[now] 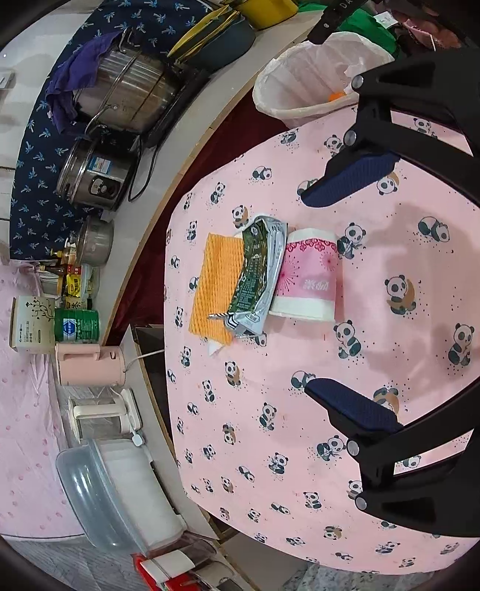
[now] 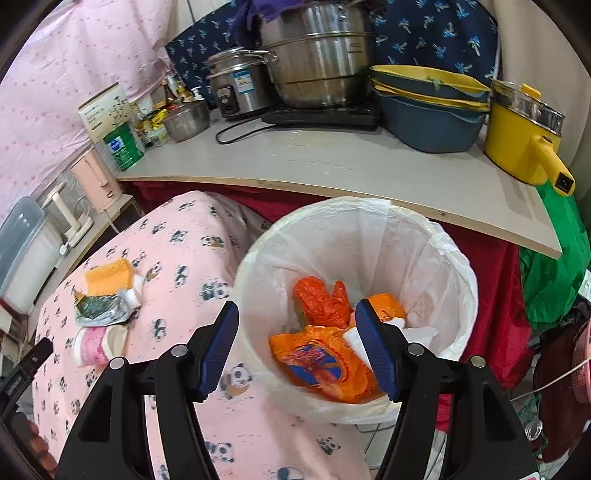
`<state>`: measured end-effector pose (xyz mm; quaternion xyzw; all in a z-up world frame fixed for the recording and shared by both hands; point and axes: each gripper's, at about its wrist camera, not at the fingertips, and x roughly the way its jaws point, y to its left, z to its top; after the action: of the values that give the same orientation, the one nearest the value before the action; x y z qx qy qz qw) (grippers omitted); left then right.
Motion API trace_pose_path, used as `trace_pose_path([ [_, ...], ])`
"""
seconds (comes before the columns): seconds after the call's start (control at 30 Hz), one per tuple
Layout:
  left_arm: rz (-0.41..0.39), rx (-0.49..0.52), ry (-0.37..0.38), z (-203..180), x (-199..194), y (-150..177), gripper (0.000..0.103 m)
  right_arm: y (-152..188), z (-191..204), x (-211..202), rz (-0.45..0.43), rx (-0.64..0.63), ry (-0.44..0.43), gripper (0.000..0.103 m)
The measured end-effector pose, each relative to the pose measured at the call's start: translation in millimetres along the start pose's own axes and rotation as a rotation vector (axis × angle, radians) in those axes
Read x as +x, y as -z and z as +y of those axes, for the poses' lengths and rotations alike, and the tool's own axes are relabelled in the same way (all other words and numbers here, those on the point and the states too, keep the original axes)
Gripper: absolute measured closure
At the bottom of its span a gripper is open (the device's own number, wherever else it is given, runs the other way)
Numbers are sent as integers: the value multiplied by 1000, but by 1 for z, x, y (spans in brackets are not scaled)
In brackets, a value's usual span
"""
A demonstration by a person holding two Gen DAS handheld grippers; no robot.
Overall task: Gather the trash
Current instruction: 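Move both open tools back over the remaining table trash, then grasp the pink paper cup with the right tool while the left tool grasps the silver-green wrapper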
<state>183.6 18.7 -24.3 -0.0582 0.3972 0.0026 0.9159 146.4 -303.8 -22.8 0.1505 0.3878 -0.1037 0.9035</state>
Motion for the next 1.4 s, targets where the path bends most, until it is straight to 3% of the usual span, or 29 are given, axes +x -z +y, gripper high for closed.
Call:
trace_pose_path([
  [0.33, 19, -56, -42, 38, 5, 4, 13, 10, 83, 5, 28, -121, -122, 39],
  [0.67, 37, -108, -97, 83, 11, 7, 13, 45, 170, 38, 133, -221, -220, 39],
  [0.97, 8, -136, -131, 122, 8, -5, 13, 69, 238, 61, 160, -279, -222, 29],
  [1.07, 9, -147, -133, 130, 11, -8, 13, 73, 254, 65, 149, -304, -181, 24],
  [1.27, 22, -139, -124, 133, 20, -10, 13, 80, 273, 80, 144, -334, -109, 19],
  [1.4, 31, -131, -113, 129, 28, -12, 13, 86, 274, 93, 187, -343, -116, 21],
])
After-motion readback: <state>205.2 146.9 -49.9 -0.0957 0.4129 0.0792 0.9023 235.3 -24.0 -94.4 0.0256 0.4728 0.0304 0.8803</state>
